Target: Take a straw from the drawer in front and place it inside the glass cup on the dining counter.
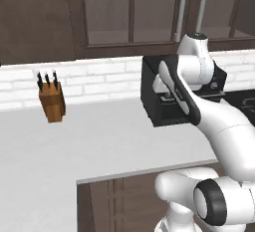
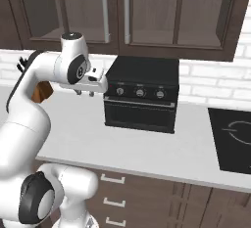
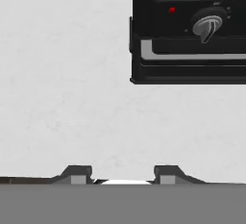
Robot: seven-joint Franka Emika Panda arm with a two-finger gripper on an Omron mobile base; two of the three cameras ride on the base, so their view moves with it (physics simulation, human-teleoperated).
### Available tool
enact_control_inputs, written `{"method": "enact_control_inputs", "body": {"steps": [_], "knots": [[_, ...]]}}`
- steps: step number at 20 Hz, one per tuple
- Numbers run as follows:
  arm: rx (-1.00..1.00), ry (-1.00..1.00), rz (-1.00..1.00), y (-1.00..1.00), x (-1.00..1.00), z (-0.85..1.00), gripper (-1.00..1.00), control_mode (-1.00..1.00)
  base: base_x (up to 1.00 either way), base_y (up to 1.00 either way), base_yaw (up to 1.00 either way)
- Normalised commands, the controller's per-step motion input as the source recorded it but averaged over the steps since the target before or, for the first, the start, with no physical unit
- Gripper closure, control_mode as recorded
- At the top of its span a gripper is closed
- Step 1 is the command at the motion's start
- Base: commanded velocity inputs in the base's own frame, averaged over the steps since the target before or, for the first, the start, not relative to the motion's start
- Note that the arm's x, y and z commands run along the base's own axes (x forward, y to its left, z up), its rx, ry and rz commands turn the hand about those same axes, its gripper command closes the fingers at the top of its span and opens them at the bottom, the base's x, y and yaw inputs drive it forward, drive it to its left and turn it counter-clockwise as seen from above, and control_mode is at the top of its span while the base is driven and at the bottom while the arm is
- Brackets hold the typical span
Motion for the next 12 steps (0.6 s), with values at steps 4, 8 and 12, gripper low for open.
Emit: {"method": "enact_control_inputs", "body": {"steps": [4, 8, 12], "knots": [[0.0, 0.0, 0.0, 0.0, -0.01, 0.0, -1.0, 1.0, -0.31, 0.0, 0.0], [0.0, 0.0, 0.0, 0.0, 0.0, 0.0, -1.0, 1.0, -0.97, -0.03, 0.0], [0.0, 0.0, 0.0, 0.0, 0.0, 0.0, -1.0, 1.0, -0.66, -0.35, 0.09]]}}
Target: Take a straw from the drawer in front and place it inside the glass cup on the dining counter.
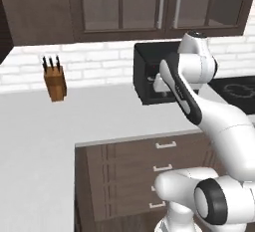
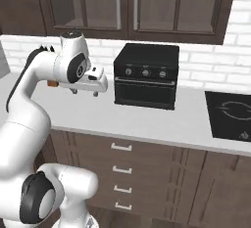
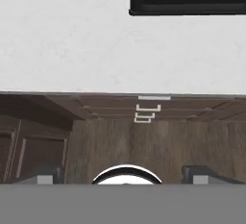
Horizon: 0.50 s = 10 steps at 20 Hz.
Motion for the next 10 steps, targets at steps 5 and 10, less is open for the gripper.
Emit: {"method": "enact_control_inputs", "body": {"steps": [5, 10], "knots": [[0.0, 0.0, 0.0, 0.0, 0.0, 0.0, -1.0, 1.0, 0.05, -0.78, 0.45], [0.0, 0.0, 0.0, 0.0, 0.0, 0.0, -1.0, 1.0, 0.25, -0.7, 0.6]]}}
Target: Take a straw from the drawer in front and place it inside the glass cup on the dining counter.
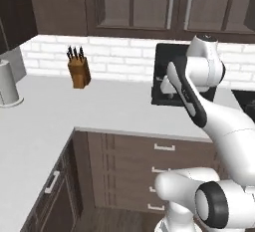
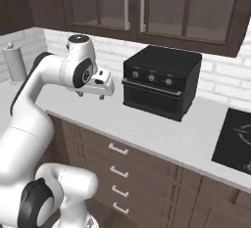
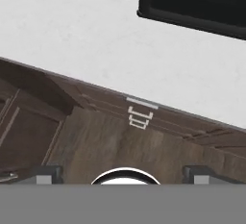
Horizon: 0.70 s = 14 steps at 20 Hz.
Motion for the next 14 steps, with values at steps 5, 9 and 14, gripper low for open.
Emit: {"method": "enact_control_inputs", "body": {"steps": [5, 9, 14], "knots": [[0.0, 0.0, 0.0, 0.0, 0.0, 0.0, -1.0, 1.0, 0.15, -0.67, 0.63], [0.0, 0.0, 0.0, 0.0, 0.0, 0.0, -1.0, 1.0, -0.04, -0.73, 0.61], [0.0, 0.0, 0.0, 0.0, 0.0, 0.0, -1.0, 1.0, -0.44, -0.59, 0.44]]}}
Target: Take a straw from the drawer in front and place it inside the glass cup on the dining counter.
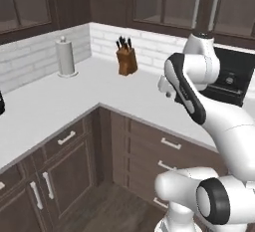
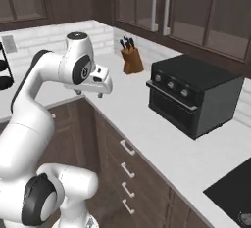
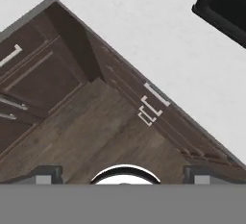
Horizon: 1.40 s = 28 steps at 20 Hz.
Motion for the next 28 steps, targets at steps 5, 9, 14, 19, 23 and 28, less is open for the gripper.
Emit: {"method": "enact_control_inputs", "body": {"steps": [5, 9, 14, 19, 23, 28], "knots": [[0.0, 0.0, 0.0, 0.0, 0.0, 0.0, -1.0, 1.0, -0.64, -0.52, 0.36], [0.0, 0.0, 0.0, 0.0, 0.0, 0.0, -1.0, 1.0, -0.7, -0.53, 0.32], [0.0, 0.0, 0.0, 0.0, 0.0, 0.0, -1.0, 1.0, -0.38, -0.57, 0.28], [0.0, 0.0, 0.0, 0.0, 0.0, 0.0, -1.0, 1.0, 0.01, -0.62, 0.32], [0.0, 0.0, 0.0, 0.0, 0.0, 0.0, -1.0, 1.0, 0.02, -0.78, 0.44], [0.0, -0.01, 0.32, -0.27, -0.15, -0.02, -1.0, -1.0, 0.0, 0.0, 0.0]]}}
